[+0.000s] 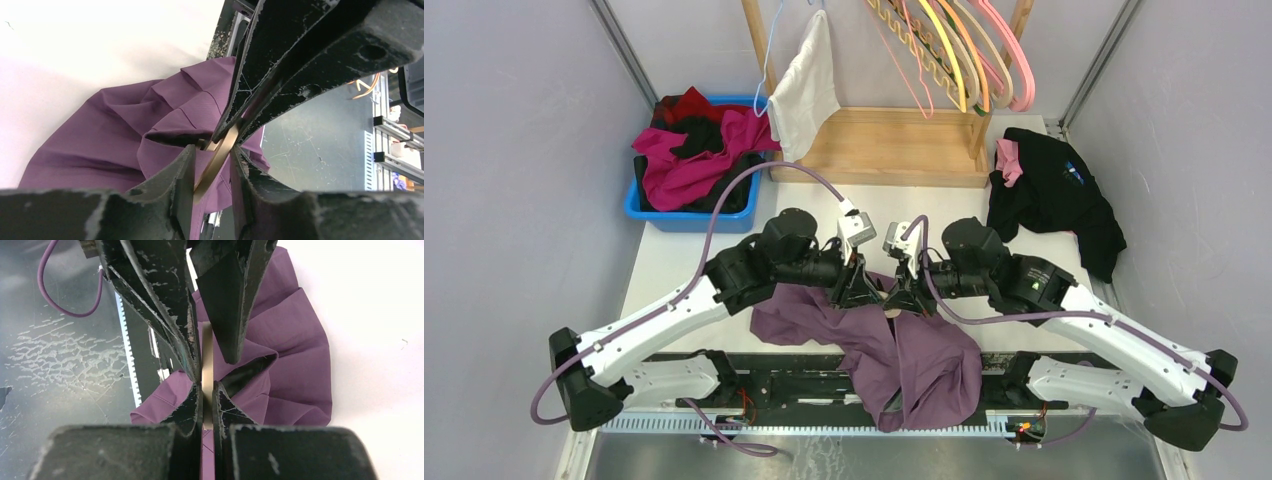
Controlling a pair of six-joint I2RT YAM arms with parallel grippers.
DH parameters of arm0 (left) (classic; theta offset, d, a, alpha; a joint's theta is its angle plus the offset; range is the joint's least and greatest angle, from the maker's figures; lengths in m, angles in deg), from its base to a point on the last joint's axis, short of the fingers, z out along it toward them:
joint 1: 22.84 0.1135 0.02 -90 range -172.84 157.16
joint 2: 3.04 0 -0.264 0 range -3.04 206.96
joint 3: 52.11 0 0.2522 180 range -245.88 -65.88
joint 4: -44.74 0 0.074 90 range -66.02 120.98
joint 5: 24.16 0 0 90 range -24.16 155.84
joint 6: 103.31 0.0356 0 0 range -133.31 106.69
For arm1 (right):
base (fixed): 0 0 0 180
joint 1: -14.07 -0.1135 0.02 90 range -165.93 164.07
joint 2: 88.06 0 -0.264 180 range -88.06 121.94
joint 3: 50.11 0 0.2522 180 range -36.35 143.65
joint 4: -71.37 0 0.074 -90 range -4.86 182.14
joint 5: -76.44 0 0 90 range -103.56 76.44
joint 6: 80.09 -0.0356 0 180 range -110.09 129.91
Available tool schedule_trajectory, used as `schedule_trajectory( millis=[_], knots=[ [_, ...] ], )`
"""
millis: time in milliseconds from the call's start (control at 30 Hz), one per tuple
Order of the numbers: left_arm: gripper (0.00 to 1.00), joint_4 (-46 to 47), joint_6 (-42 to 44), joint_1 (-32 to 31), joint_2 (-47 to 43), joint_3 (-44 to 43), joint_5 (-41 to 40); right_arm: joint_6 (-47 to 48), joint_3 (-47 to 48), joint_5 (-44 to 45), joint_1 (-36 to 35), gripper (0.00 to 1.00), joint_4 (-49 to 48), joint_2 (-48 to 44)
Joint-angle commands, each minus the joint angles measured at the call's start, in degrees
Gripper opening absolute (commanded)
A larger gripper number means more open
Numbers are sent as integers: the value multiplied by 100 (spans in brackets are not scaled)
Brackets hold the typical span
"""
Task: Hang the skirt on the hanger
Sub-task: Pick up the hanger at the center of the board.
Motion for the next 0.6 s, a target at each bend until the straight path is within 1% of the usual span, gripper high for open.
schedule_trajectory(
  millis=[0, 33, 100, 133, 167, 300, 467, 533, 567],
  knots=[
    [29, 73, 249, -34, 110, -35, 276, 12, 358, -113, -8, 1, -552, 11],
    [24, 73, 258, -32, 135, -41, 285, 9, 360, -121, -7, 1, -568, 25],
    [19, 71, 263, -33, 191, -60, 270, 8, 379, -129, -8, 1, -572, 63],
    [13, 46, 280, -33, 225, -81, 283, 3, 375, -132, -8, 1, -578, 72],
    [5, 12, 305, -34, 255, -107, 269, 10, 370, -143, -6, 1, -583, 82],
    [3, 11, 314, -36, 334, -170, 390, 17, 341, -91, -13, 2, -589, 108],
    [3, 51, 348, -31, 298, -193, 351, -11, 252, -68, -8, 17, -529, 188],
    [3, 45, 354, -33, 283, -226, 348, -12, 192, -9, -8, 18, -537, 163],
    [3, 34, 361, -32, 273, -233, 344, -12, 166, 14, -6, 20, -541, 149]
  ],
)
